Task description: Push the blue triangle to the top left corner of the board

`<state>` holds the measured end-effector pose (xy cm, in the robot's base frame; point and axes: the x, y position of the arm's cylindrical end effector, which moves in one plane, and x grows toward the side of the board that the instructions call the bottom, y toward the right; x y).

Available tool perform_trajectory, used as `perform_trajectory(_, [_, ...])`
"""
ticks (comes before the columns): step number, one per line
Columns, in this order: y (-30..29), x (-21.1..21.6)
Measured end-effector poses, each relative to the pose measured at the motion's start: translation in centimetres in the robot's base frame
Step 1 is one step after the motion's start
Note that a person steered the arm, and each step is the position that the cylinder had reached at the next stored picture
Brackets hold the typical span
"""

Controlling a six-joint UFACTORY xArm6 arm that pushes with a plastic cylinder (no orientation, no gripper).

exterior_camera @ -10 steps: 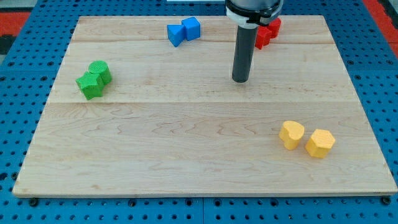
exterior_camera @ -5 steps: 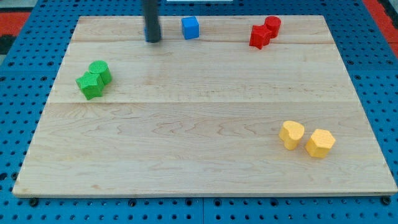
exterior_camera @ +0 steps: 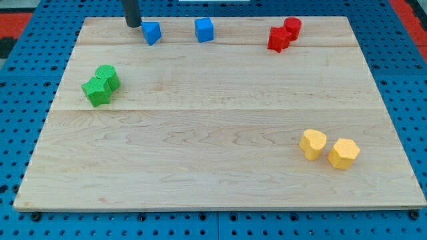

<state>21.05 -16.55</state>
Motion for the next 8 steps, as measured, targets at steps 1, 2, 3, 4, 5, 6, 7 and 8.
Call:
perform_trajectory(1, [2.0,-1.3])
perform_trajectory(2, [2.6,-1.9])
perform_trajectory(3, [3.3,-1.9])
perform_trajectory(4, [5.3,-1.7])
perform_trajectory(5, [7.6,-0.3])
perform_trajectory(6, [7.3,1.1])
perform_trajectory(7, [6.8,2.4])
perform_trajectory(8, [5.9,2.9])
